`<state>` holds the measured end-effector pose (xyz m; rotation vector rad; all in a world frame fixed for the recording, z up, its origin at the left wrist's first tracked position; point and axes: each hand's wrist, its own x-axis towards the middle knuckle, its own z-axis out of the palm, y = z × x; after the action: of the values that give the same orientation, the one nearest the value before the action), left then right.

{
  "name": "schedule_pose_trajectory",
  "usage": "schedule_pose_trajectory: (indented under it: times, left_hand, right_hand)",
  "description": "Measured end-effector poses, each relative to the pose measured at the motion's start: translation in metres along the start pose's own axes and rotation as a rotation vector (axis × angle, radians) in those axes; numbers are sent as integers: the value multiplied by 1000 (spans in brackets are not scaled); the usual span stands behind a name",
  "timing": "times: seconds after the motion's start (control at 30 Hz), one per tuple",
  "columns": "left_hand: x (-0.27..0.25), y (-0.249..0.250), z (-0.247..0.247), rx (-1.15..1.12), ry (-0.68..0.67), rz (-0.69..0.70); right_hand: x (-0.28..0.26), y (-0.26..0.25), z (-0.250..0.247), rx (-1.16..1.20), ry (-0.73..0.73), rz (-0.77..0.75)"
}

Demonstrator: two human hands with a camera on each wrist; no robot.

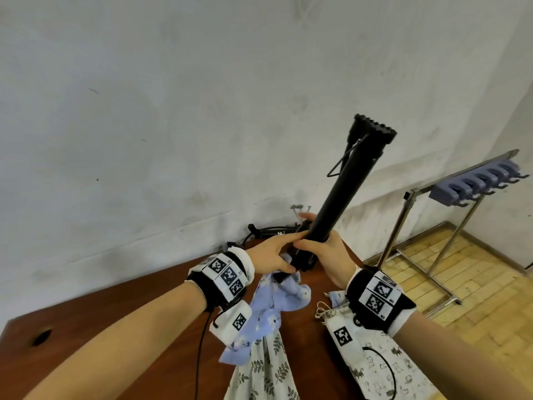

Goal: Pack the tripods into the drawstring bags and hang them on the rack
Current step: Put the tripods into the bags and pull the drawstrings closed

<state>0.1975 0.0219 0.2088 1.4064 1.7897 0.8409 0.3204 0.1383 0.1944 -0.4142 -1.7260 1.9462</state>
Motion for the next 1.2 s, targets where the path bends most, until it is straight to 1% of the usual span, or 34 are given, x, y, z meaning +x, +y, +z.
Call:
schedule_pose_trajectory:
  times: [0.03, 0.07, 0.13, 0.17, 0.2, 0.23, 0.27, 0.33, 0.37, 0.47, 0.5, 0.57, 0.63, 0.7, 0.73, 0.8, 0.87, 0.93, 1.03, 1.1, 1.17, 1.2]
  left_hand:
    - [-2, -2, -2, 7, 47, 21]
    - [-6, -3, -5, 11, 114, 14]
    - [-12, -9, -12, 80, 251, -58]
    - [-14, -14, -16, 142, 261, -141]
    - [-17, -18, -19, 214, 234, -240]
    - [-17, -23, -19, 289, 205, -337]
    - [-17, -27, -18, 349, 199, -400]
    - [-16, -31, -12, 404, 225, -440]
    - [-15, -33, -10, 385, 249, -452]
    - [-9, -44, -11, 232, 362, -424]
    - [-7, -46, -14, 151, 366, -401]
    - [-8, -45, -22, -55, 335, -347]
    - [-14, -39, -28, -346, 311, -301]
    - [-19, -38, -33, -612, 299, -249]
    - [-20, -38, -34, -696, 286, -234]
    - [-22, -36, -36, -787, 244, -226]
    - [-25, -31, -40, -779, 223, -239]
    - [-28, -28, -43, -674, 215, -273]
    - [-34, -25, -45, -554, 246, -332]
    - [-36, -22, -43, -542, 259, -313]
    - [-37, -14, -40, -503, 278, -275]
    - [-35, -10, -38, -462, 298, -265]
  right_hand:
    - [2, 3, -5, -7, 36, -13]
    - [4, 7, -10, -18, 91, -16]
    - [5, 15, -23, -52, 200, 2]
    - [4, 19, -28, -59, 228, 20]
    - [4, 22, -30, -50, 242, 47]
    - [4, 25, -30, -20, 245, 79]
    - [3, 27, -29, 36, 234, 102]
    - [3, 28, -22, 189, 195, 128]
    - [3, 27, -17, 261, 182, 134]
    - [2, 30, 2, 455, 137, 186]
    - [0, 31, 8, 521, 123, 212]
    - [0, 32, 16, 672, 81, 267]
    - [0, 30, 20, 848, 29, 304]
    - [0, 31, 24, 976, -1, 328]
    - [0, 34, 26, 1001, -10, 343]
    - [0, 44, 30, 987, -12, 376]
    - [-1, 58, 34, 931, 23, 412]
    - [-1, 71, 36, 882, 49, 427]
    - [-1, 82, 40, 784, 91, 408]
    - [-2, 87, 45, 738, 138, 397]
    - [-5, 90, 54, 760, 112, 392]
    - [-7, 91, 61, 755, 77, 396]
